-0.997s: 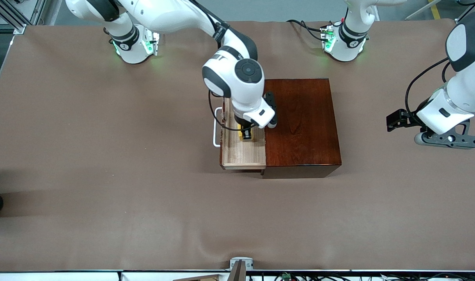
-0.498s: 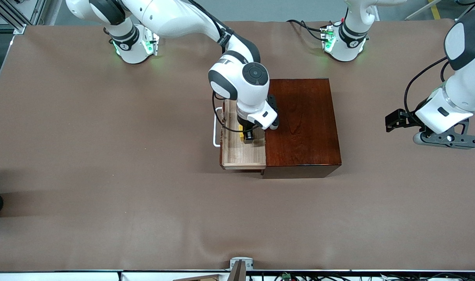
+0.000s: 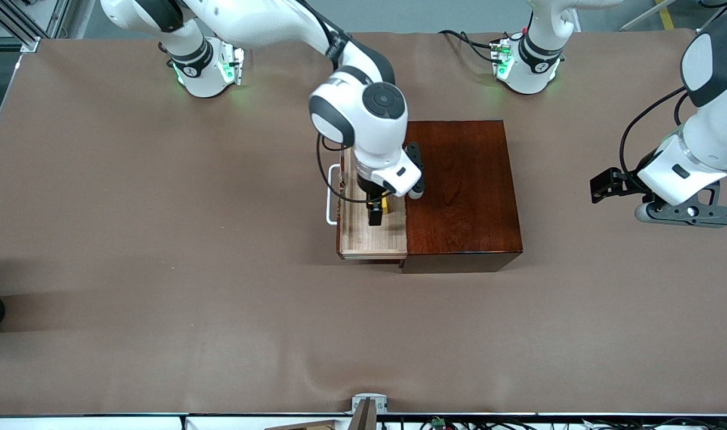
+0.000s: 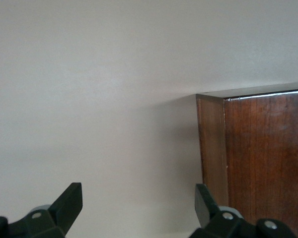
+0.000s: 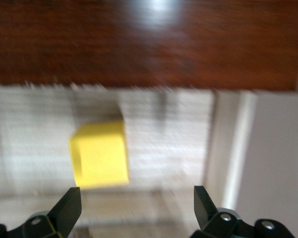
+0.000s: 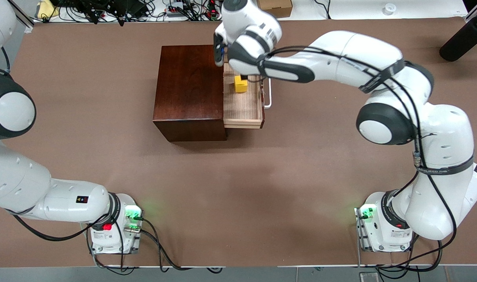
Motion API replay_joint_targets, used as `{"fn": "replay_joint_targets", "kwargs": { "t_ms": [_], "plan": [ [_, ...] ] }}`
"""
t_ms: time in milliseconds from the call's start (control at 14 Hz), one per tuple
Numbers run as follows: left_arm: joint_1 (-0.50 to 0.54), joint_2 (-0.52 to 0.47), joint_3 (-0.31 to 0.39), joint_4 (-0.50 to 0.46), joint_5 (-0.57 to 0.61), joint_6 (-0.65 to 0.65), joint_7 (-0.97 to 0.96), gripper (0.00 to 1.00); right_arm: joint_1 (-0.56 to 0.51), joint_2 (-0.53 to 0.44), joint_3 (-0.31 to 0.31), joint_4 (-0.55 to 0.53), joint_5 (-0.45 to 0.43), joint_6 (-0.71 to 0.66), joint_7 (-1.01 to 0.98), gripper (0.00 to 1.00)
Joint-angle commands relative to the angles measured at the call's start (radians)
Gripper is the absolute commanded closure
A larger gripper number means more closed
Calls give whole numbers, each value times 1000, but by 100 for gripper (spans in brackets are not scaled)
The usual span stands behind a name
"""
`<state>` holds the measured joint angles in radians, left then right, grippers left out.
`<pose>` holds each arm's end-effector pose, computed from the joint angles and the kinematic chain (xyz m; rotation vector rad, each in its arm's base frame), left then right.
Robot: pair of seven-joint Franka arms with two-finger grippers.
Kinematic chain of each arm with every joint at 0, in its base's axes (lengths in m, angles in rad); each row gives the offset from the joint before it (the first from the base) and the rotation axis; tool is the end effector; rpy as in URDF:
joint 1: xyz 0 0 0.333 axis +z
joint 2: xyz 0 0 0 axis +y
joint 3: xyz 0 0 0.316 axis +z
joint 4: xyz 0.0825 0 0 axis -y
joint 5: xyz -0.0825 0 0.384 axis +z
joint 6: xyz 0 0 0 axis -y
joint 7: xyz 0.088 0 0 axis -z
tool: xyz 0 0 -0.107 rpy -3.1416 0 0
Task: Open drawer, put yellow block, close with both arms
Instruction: 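Lower the yellow cube into the open drawer with the right gripper, then open the right gripper and withdraw it from the drawer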
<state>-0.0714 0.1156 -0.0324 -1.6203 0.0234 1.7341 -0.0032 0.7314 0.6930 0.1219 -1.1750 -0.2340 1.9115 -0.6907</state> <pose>0.5956 -0.0590 0.5485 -3.1179 0.1626 0.0011 0.5239 0.5365 0.3899 2.1034 2.1382 0.0891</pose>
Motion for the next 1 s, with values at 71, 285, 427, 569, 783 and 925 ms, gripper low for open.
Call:
{"fn": "replay_joint_targets", "kwargs": {
  "t_ms": [71, 285, 427, 569, 783, 925],
  "plan": [
    [5, -2, 0, 39, -8, -1, -11, 0, -114, -119, 9, -25, 27, -106, 14, 0],
    [4, -2, 0, 40, -8, -1, -12, 0, -240, -208, 9, -41, 36, -173, 10, 0],
    [-10, -4, -3, 45, -10, -1, -14, 0, -332, -259, 7, -57, 36, -216, 8, 0],
    [-16, -11, -35, 45, -11, -1, -15, 0, -427, -308, 8, -78, 38, -239, 8, 0],
    [-16, -17, -131, 48, -22, -1, -14, 0, -538, -361, 8, -91, 42, -290, 10, 0],
    [-14, -16, -236, 50, -22, -1, -14, 0, -584, -433, 7, -164, 48, -292, 10, 0]
  ]
}}
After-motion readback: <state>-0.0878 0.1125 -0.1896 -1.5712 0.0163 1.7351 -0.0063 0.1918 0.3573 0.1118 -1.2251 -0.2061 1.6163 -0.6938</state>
